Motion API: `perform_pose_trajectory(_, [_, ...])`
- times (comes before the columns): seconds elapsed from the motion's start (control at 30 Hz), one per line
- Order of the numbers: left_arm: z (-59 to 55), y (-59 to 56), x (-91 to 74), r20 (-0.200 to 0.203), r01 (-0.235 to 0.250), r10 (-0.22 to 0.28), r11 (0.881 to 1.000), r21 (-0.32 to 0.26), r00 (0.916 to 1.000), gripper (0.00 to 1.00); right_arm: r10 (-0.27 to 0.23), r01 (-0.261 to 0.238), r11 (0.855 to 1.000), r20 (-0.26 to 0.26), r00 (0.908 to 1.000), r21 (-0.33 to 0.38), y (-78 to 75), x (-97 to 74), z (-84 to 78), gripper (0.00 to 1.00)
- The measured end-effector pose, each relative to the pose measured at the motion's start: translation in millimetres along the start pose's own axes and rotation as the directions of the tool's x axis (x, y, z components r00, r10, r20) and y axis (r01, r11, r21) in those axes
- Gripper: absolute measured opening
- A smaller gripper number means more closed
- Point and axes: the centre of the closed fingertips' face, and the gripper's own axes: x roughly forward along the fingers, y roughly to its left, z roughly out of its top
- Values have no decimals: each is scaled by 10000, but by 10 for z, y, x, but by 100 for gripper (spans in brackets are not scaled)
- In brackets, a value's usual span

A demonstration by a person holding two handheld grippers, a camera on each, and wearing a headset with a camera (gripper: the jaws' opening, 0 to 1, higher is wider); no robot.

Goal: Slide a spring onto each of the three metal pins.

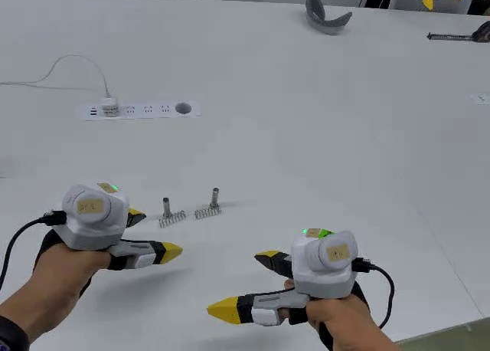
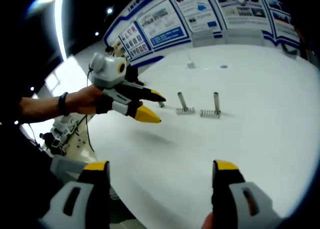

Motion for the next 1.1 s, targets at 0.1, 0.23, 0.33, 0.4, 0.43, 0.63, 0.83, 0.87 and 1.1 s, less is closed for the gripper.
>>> perform_pose_trajectory(0.1, [-22, 44, 89, -47, -29, 29, 10000, -80, 10000, 56, 9, -8, 10000, -42, 10000, 33, -9, -4, -13, 85])
perform_pose_trajectory(0.23, [-62, 117, 199, -127, -78, 75, 9996, -268, 9999, 53, -15, 16, 10000, -114, 9999, 61, -33, -17, -34, 85])
perform_pose_trajectory(0.33, [-60, 158, 264, -93, -143, 140, 9992, -364, 9999, 49, -39, 40, 9999, -92, 9999, 130, -48, -30, -38, 85])
perform_pose_trajectory(0.4, [-73, 187, 323, -134, -156, 150, 9989, -437, 9998, 47, -66, 68, 9998, -106, 9999, 180, -57, -35, -46, 85])
perform_pose_trajectory(0.43, [-77, 188, 341, -145, -146, 139, 9988, -475, 9998, 47, -71, 73, 9998, -117, 9999, 195, -58, -36, -52, 85])
perform_pose_trajectory(0.63, [-201, 261, 460, -523, -379, 348, 9975, -592, 9980, 34, -58, 63, 9998, -269, 9996, 176, -53, -43, -96, 85])
perform_pose_trajectory(0.83, [-209, 305, 479, -431, -660, 639, 9965, -508, 9970, 26, -133, 141, 9995, -297, 9995, 269, -86, -59, -111, 84])
perform_pose_trajectory(0.87, [-212, 320, 482, -446, -762, 745, 9963, -386, 9962, 24, -132, 140, 9995, -307, 9994, 266, -84, -56, -114, 84])
perform_pose_trajectory(1.1, [-181, 302, 486, -495, -1182, 1190, 9928, 178, 9917, 14, -75, 82, 9997, -338, 9994, 219, -61, -22, -110, 84])
